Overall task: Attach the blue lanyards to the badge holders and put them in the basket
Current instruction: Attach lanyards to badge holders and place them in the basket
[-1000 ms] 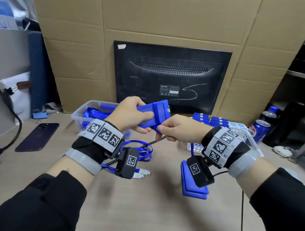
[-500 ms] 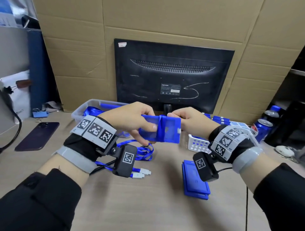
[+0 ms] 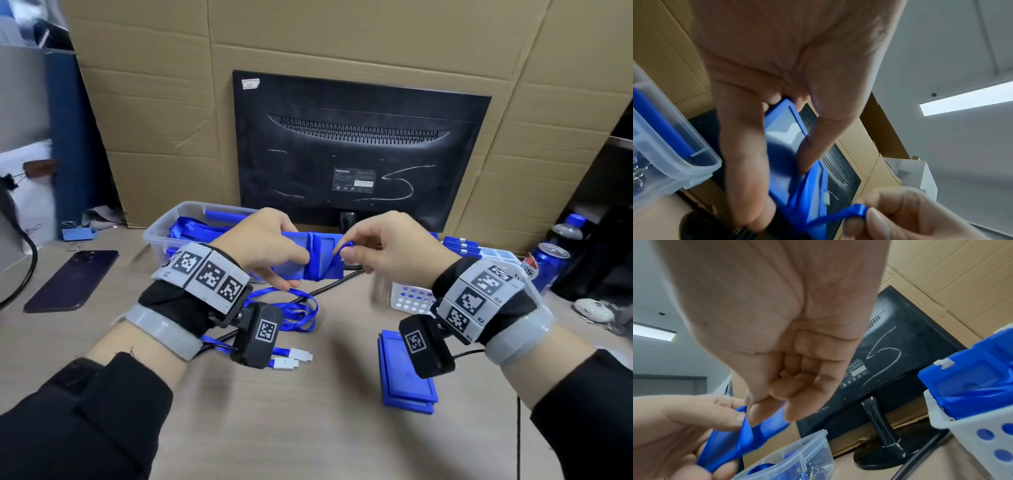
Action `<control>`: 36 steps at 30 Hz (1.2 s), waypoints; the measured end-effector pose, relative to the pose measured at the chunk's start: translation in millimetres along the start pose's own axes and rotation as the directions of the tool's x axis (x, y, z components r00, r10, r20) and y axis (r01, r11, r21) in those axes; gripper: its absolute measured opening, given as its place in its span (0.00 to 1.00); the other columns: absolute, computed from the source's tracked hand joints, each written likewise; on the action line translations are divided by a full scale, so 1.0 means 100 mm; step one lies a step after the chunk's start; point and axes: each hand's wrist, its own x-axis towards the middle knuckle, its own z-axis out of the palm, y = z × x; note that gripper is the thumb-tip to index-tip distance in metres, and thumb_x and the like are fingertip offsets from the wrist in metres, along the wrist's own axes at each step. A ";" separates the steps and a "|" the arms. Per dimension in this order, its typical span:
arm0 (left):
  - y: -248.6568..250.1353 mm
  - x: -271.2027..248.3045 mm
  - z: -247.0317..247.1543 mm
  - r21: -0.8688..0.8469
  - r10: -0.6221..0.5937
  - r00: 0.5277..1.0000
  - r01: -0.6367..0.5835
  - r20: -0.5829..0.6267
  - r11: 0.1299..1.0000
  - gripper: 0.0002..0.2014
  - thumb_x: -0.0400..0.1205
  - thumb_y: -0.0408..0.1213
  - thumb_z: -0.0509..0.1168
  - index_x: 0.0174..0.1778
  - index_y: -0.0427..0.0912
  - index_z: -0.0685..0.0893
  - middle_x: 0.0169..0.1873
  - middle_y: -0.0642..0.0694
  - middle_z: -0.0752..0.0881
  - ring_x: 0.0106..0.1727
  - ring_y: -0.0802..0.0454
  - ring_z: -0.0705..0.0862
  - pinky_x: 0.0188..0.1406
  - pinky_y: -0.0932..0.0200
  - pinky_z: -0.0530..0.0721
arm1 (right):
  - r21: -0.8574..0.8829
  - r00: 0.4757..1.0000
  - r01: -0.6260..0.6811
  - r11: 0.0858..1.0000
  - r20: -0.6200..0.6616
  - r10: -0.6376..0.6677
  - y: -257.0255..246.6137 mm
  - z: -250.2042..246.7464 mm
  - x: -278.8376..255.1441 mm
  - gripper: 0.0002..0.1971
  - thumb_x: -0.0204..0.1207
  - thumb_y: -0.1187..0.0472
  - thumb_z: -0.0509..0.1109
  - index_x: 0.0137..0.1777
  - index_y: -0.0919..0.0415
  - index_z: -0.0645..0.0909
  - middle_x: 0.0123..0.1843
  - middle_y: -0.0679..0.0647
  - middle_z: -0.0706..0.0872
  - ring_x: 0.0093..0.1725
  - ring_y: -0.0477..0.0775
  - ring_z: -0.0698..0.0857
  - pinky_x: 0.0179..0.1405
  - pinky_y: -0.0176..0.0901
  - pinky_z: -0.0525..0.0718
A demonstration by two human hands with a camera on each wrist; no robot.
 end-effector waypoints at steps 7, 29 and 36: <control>0.00 -0.03 0.00 0.015 0.026 0.989 -0.029 0.146 0.999 0.10 0.83 0.33 0.74 0.52 0.40 0.78 0.53 0.29 0.92 0.43 0.35 0.96 0.45 0.46 0.96 | -0.003 0.974 0.088 0.996 -0.211 -0.086 -0.03 0.02 0.01 0.06 0.70 0.62 0.88 0.39 0.55 0.93 0.53 0.49 0.85 0.41 0.46 0.90 0.47 0.33 0.88; 0.25 -0.20 0.12 0.028 0.134 0.945 -0.149 0.299 0.988 0.10 0.86 0.33 0.71 0.61 0.36 0.81 0.56 0.31 0.91 0.44 0.29 0.95 0.40 0.41 0.95 | 0.043 0.991 -0.089 0.995 0.101 0.084 -0.22 -0.11 -0.06 0.22 0.70 0.55 0.88 0.61 0.50 0.84 0.35 0.45 0.93 0.31 0.45 0.90 0.30 0.45 0.91; 0.27 -0.20 0.18 -0.056 0.153 0.944 -0.143 0.293 0.988 0.09 0.88 0.27 0.60 0.64 0.35 0.79 0.48 0.31 0.94 0.47 0.32 0.95 0.41 0.44 0.96 | 0.094 0.989 -0.143 0.985 0.053 0.139 -0.11 -0.22 -0.10 0.15 0.71 0.55 0.87 0.55 0.49 0.89 0.41 0.48 0.95 0.42 0.54 0.94 0.47 0.52 0.94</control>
